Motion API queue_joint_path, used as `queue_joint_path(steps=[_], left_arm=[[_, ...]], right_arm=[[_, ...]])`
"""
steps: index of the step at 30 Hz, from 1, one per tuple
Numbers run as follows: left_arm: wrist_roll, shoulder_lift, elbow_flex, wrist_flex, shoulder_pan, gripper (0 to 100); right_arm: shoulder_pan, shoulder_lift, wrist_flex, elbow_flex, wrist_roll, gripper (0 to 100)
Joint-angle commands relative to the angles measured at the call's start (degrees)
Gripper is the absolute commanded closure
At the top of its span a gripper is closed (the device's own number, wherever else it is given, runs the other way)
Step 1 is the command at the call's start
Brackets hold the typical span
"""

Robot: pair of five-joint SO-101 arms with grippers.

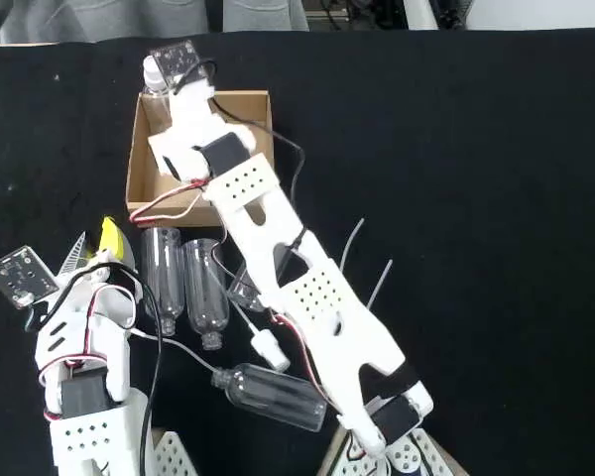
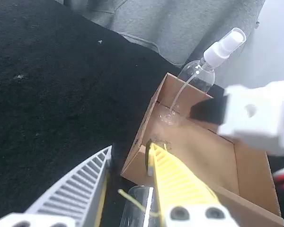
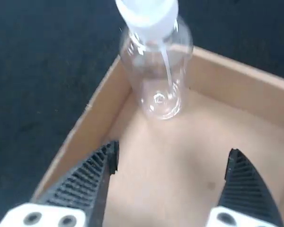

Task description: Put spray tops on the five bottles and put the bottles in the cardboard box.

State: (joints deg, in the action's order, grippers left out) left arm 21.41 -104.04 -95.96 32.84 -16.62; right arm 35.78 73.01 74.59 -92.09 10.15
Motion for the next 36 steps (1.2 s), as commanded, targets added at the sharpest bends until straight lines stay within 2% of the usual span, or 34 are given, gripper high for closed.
queue_joint_path(steps=[1, 15, 30, 36], left_arm=[[0.0, -0.4, -1.5, -1.5, -0.6, 88], [0.0, -0.4, -1.5, -1.5, -0.6, 88], [0.0, -0.4, -1.5, -1.5, -0.6, 88], [0.0, -0.4, -1.5, -1.6, -0.7, 88]], right_arm=[[1.0, -9.4, 6.1, -3.6, 0.1, 68.7], [1.7, -19.5, 25.4, -3.7, 0.1, 69.0], [1.3, -25.1, 26.7, -3.5, 0.3, 69.1], [2.0, -30.5, 26.7, 5.8, 0.3, 69.1]])
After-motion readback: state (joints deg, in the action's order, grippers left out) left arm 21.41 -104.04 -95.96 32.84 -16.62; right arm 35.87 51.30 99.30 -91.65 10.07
